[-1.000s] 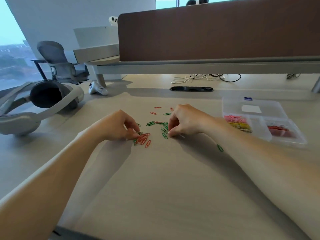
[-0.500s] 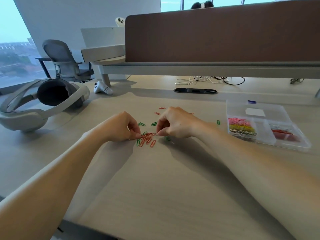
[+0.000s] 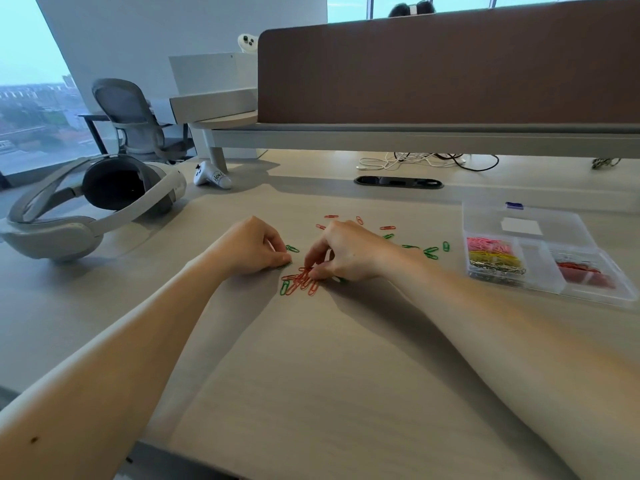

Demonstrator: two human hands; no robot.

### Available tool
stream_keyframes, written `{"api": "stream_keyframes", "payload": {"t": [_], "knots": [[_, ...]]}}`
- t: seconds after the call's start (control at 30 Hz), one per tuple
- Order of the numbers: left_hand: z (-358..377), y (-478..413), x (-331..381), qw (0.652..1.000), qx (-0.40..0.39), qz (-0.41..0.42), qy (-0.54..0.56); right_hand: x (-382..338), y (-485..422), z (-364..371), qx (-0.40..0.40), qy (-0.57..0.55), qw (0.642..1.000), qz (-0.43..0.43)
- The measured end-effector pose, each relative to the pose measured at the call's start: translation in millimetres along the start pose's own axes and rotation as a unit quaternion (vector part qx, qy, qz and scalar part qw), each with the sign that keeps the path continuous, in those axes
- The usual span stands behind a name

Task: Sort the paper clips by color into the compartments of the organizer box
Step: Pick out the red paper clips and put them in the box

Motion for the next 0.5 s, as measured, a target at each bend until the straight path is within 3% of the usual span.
{"api": "stream_keyframes", "payload": {"t": [0.3,0.5], "knots": [[7.6,17.3,-14.8,0.996,-0.085,-0.003,-0.002,-6.9,0.1,8.5,-0.025,0.020,0.999,-0.013],[-11.2,18.8,-7.5,0.999,-0.002,0.038,-0.018,-7.1,4.6,-1.8,-0.008,0.011,1.000,-0.016]]}}
Point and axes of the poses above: each hand's wrist, its own y-axis away from the middle knuckle, its own z-axis out of the palm, x = y × z, the point moved 10 cm from there along -y, towards the middle knuckle, and after that the axes turned 15 degrees about -y, right-handed, at the moved point
